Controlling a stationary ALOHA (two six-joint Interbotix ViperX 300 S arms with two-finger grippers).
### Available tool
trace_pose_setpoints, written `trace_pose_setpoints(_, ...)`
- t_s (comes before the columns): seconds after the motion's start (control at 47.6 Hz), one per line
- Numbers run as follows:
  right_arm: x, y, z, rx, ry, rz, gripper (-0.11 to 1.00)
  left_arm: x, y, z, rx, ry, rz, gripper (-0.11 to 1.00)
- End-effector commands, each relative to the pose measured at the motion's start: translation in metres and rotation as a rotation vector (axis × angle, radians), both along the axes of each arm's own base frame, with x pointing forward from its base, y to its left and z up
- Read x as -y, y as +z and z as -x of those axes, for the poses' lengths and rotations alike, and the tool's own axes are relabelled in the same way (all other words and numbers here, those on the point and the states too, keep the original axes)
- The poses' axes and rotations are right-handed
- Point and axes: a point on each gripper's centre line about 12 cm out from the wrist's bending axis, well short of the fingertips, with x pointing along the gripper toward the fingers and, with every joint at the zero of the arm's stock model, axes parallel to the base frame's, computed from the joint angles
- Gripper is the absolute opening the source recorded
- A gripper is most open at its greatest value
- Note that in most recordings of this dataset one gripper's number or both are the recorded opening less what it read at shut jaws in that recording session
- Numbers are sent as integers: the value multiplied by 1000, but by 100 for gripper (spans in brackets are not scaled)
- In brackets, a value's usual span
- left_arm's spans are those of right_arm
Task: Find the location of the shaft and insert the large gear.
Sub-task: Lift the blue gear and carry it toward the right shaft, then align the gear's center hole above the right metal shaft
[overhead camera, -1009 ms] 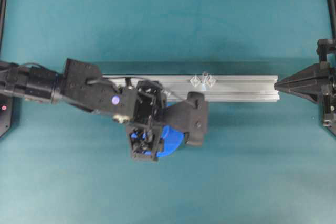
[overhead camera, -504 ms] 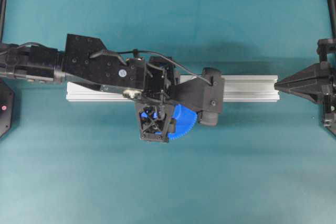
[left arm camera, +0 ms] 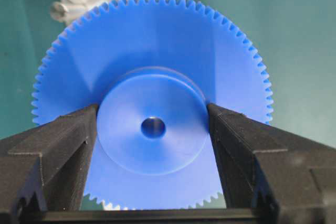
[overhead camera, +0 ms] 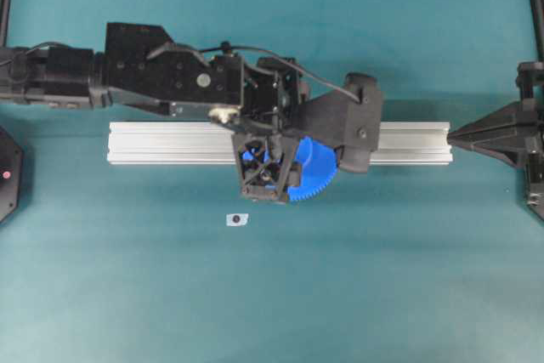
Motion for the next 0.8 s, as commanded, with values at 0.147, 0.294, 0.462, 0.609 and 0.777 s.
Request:
trace_pose_setpoints(0.147,0,5,-2,13,-4,-7,0,-10,26,-15,75,-13,-23,70)
trace_pose_setpoints(0.294,1,5,-2,14,-5,-7,0,-15,27,-22,75,-22,-31,70)
trace_pose_setpoints(0.462,0,6,-1,19,-4,-7,0,-19,24,-32,72,-42,-46,70)
trace_pose_setpoints(0.609,0,7,0,25,-4,-8,0,-24,21,-40,76,-44,-52,70)
trace_pose_setpoints(0.777,0,8,0,28,-4,-6,0,-30,14,-47,68,-36,-53,70)
